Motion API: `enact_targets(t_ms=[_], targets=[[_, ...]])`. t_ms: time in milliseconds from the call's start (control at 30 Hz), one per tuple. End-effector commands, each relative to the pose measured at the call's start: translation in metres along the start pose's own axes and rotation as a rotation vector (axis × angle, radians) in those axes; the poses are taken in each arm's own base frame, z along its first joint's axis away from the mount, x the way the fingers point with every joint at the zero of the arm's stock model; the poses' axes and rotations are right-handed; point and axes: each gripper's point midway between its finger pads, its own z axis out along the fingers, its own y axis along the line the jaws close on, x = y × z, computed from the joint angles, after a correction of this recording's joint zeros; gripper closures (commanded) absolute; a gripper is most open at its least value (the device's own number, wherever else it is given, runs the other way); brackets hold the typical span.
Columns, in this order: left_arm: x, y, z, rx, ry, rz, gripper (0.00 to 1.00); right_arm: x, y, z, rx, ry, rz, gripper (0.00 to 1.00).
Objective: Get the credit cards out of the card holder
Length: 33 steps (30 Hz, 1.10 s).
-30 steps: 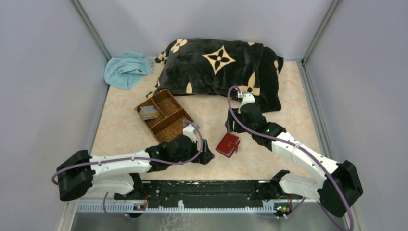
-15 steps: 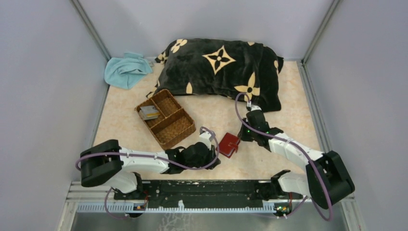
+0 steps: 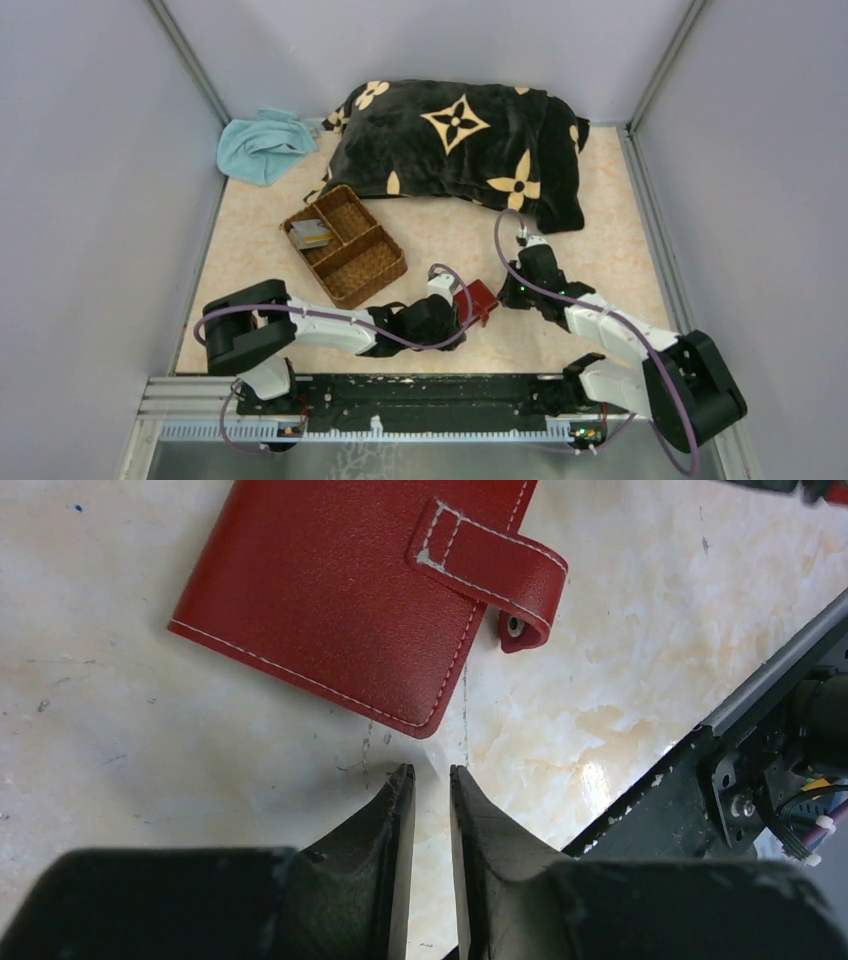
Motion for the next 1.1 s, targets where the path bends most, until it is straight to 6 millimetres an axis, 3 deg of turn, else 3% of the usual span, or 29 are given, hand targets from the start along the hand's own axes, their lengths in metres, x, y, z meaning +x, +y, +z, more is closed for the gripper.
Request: enact_targets(t_ms=[0, 200, 333, 467, 567, 633, 767, 800, 867, 900, 933, 1000, 1067], targets=[[-0.009, 0.009, 0.004, -0.029, -0.008, -0.039, 0.73, -0.002, 0.012, -0.017, -0.07, -0.027, 0.024, 1.0], [-0.031, 0.039, -0.001, -0.06, -0.03, -0.07, 0.68, 0.003, 0.029, -0.044, -0.186, -0.041, 0.065, 1.0], [-0.044, 0.056, -0.005, -0.073, -0.047, -0.087, 0.67, 0.008, 0.028, -0.051, -0.193, -0.049, 0.087, 1.0], [-0.053, 0.069, -0.011, -0.097, -0.066, -0.098, 0.65, -0.005, 0.019, -0.058, -0.133, -0.108, 0.082, 1.0], [-0.061, 0.076, -0.016, -0.103, -0.085, -0.117, 0.6, -0.017, 0.028, -0.062, -0.159, -0.128, 0.057, 1.0], [-0.07, 0.074, -0.019, -0.096, -0.098, -0.114, 0.55, -0.019, 0.036, -0.06, -0.186, -0.109, 0.032, 1.0], [-0.081, 0.049, -0.029, -0.029, -0.094, -0.087, 0.48, -0.034, 0.043, -0.059, -0.174, -0.131, -0.082, 1.0], [-0.081, 0.043, -0.031, -0.019, -0.093, -0.08, 0.47, -0.04, 0.045, -0.06, -0.169, -0.144, -0.11, 0.96], [-0.078, 0.034, -0.035, -0.006, -0.096, -0.063, 0.42, -0.048, 0.049, -0.062, -0.16, -0.151, -0.149, 0.77], [-0.076, 0.03, -0.036, 0.002, -0.094, -0.066, 0.38, -0.05, 0.05, -0.061, -0.156, -0.144, -0.16, 0.62], [-0.072, 0.028, -0.038, 0.015, -0.089, -0.069, 0.29, -0.052, 0.051, -0.06, -0.153, -0.14, -0.163, 0.56], [-0.063, 0.024, -0.04, 0.044, -0.085, -0.087, 0.03, -0.053, 0.051, -0.054, -0.146, -0.135, -0.158, 0.49], [-0.056, 0.027, -0.04, 0.059, -0.09, -0.121, 0.01, -0.056, 0.047, -0.044, -0.122, -0.15, -0.15, 0.52]])
